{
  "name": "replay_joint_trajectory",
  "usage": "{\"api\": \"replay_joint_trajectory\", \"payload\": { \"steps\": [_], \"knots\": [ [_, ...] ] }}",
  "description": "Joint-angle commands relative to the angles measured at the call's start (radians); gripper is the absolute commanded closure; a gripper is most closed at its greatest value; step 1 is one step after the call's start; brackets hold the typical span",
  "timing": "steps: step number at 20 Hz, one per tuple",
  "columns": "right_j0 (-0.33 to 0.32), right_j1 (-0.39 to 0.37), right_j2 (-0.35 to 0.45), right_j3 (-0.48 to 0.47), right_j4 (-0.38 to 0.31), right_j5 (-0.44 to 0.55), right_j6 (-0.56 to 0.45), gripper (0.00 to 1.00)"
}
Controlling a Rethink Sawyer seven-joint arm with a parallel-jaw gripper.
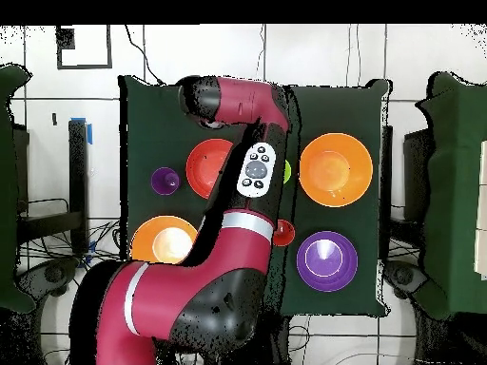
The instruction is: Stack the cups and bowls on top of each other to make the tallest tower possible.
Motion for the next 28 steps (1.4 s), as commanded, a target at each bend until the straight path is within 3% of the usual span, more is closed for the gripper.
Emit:
{"api": "replay_joint_trajectory", "payload": {
  "steps": [1,16,28],
  "knots": [
    [-0.01,0.028,0.103,0.002,-0.071,-0.046,-0.064,0.0],
    [-0.001,-0.041,0.109,0.071,-0.058,0.022,-0.068,0.0],
    [-0.021,-0.127,0.148,0.224,-0.082,-0.022,-0.126,0.0]
  ]
}}
